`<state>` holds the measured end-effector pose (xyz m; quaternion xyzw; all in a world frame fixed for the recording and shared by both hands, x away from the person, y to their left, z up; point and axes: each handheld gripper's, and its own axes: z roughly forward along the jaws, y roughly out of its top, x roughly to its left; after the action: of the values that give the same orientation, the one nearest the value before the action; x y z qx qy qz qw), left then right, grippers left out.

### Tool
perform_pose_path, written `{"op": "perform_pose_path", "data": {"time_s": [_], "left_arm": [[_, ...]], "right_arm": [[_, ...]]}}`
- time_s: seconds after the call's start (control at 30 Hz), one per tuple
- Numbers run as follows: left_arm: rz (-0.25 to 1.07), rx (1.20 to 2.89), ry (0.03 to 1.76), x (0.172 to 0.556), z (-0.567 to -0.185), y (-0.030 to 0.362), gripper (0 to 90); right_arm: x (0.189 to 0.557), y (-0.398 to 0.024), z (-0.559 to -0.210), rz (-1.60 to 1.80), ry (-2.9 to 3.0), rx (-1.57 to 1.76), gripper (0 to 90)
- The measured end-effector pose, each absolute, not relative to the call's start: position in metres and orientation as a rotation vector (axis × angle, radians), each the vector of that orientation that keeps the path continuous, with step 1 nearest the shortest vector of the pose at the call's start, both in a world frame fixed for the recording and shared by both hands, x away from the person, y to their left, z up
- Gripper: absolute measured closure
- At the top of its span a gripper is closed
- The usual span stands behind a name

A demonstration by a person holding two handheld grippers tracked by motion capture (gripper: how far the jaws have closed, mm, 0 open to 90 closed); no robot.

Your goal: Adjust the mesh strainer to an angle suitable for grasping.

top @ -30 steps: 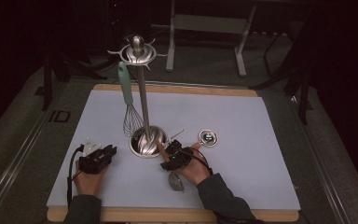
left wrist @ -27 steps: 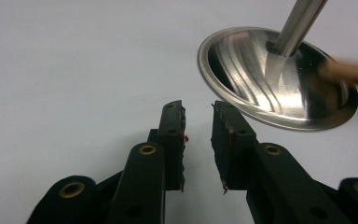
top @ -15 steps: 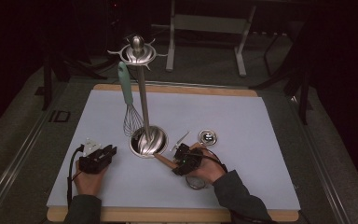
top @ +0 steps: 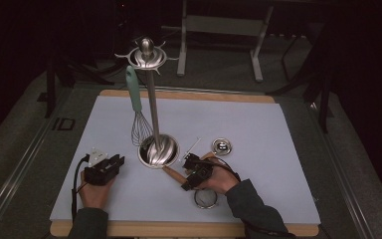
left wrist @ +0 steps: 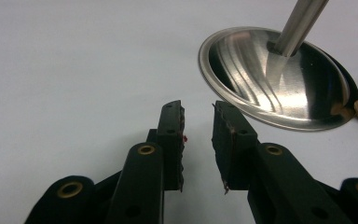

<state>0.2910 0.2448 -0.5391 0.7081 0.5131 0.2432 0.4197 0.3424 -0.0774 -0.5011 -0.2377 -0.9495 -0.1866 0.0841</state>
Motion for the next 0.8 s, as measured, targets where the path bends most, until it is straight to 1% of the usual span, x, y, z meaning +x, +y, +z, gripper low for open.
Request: {"op": "perform_pose_path", "data": {"time_s": [0.4,0.6,0.8], "left_arm": [[0.611,1.777,1.286,0.291,-0.539,0.245,72.9],[0.609,1.776,1.287,0.291,-0.539,0.245,72.9],[0.608,1.774,1.288,0.291,-0.539,0.245,72.8]], "right_arm": [[0.337,-0.066,-0.503,-0.476,-2.846,-0.644,65.2],[0.332,-0.062,-0.501,-0.45,-2.869,-0.601,70.4],[0.334,-0.067,-0.497,-0.484,-2.898,-0.617,71.0]]}}
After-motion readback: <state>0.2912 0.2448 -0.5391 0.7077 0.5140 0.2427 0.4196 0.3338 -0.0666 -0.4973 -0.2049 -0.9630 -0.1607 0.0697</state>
